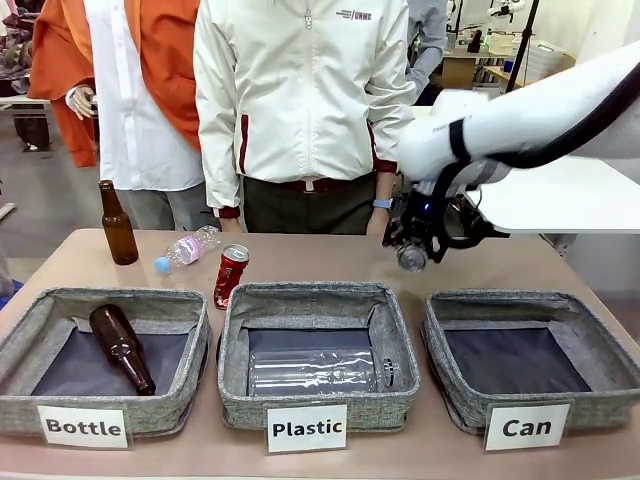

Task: Sort the can waste into the basket.
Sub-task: Pick up the can waste from the table and place it in the right Fabric basket.

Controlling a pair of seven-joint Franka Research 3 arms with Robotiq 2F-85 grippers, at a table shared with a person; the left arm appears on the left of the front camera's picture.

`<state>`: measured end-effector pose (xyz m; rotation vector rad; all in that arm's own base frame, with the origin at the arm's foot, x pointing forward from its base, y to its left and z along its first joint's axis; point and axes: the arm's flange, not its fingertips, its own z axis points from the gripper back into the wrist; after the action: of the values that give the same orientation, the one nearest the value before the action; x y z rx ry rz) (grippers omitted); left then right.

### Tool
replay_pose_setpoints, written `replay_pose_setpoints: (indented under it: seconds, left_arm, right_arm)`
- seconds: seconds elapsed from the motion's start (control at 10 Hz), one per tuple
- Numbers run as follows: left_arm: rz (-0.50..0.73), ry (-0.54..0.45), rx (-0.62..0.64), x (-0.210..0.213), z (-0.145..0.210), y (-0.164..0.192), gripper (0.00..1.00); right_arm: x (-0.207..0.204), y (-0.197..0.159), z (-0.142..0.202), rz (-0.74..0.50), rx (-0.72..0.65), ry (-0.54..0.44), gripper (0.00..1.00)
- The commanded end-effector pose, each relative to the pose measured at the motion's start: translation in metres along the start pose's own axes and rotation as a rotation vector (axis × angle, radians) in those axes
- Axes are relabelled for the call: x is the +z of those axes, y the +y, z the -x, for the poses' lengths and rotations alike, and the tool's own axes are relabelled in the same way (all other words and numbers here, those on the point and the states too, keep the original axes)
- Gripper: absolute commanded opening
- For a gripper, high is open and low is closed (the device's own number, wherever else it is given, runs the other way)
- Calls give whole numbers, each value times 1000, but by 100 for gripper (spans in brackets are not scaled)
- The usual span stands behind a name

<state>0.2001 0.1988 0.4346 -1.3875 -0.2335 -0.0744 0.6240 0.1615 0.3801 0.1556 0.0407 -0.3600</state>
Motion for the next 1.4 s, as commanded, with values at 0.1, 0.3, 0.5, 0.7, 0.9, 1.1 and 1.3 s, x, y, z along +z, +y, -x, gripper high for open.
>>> replay_pose_setpoints:
  seconds: [0.1,0.3,0.5,0.7,0.9,1.1,1.3]
  left_arm:
    - [21,-11,-11,1,0,-2,100]
    - [21,-11,-11,1,0,-2,100]
    - [21,-11,-11,1,0,-2,100]
    - [21,-11,-11,1,0,-2,100]
    - [21,-11,-11,1,0,-2,100]
    - [21,-11,-11,1,0,-2,100]
    - [21,-11,-11,1,0,-2,100]
  right_arm:
    - [85,-76,82,-12,529,157,0]
    - [93,-135,139,221,985,121,0]
    - [77,-178,155,218,1322,121,0]
    - [64,-199,159,43,1488,85,0]
    - [57,-207,164,3,1526,45,0]
    - [54,-209,161,-3,1559,29,0]
    - [50,-205,158,-24,1548,20,58]
